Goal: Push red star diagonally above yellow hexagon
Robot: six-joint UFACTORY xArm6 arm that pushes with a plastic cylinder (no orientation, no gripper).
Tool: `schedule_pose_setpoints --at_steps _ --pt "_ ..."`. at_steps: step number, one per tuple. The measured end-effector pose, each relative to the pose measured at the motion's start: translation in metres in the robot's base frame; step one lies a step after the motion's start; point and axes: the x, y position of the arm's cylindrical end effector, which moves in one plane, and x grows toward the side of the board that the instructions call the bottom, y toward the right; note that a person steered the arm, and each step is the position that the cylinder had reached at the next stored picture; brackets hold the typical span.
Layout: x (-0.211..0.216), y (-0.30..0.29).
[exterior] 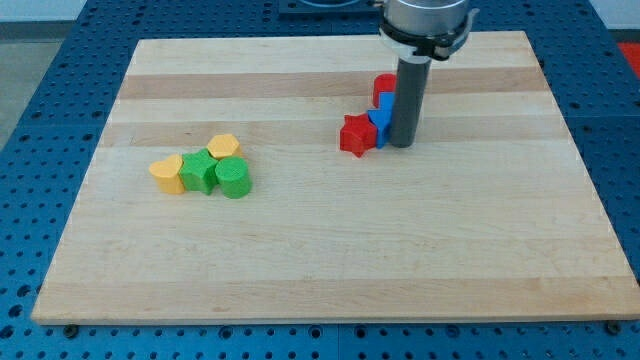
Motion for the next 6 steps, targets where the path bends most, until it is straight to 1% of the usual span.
schedule_pose_setpoints --at_steps 2,3,5,6 --pt "0.022 -0.008" --pt "0.014 -0.024" --pt "-0.020 -0.081" --pt "-0.021 -0.115"
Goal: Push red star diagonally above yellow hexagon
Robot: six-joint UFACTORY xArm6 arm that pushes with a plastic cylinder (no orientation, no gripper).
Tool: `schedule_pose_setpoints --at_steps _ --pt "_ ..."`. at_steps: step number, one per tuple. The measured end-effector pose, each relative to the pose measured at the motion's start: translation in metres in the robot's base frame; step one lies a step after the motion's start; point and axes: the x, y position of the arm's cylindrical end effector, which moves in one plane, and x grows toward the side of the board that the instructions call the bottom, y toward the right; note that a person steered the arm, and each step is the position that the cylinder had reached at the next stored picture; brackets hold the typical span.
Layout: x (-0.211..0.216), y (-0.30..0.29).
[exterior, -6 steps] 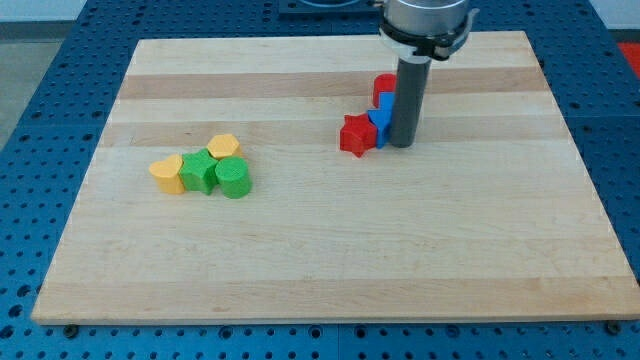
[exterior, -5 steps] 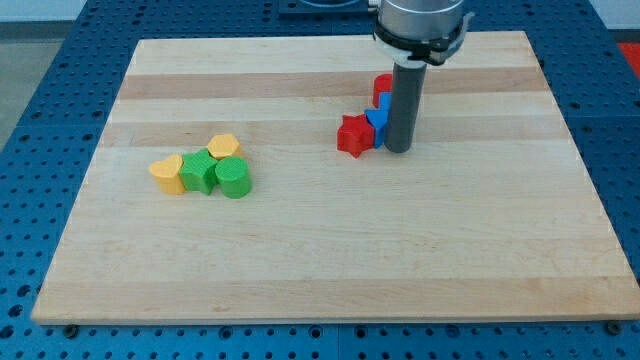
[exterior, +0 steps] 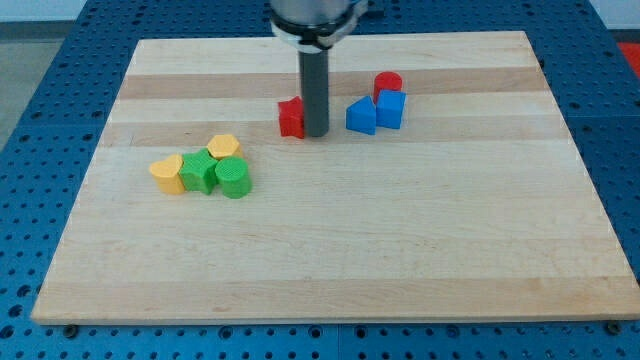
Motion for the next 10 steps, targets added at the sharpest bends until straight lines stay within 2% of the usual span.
schedule_pose_setpoints --at_steps 1,4,5,7,8,9,10 --pt "-0.002 -0.027" --pt "-0.039 -0.061" --pt "-0.037 -0.063" --pt "-0.022 -0.071" --pt "0.012 -0.064" --pt "0.024 -0.024" --pt "0.049 -0.014"
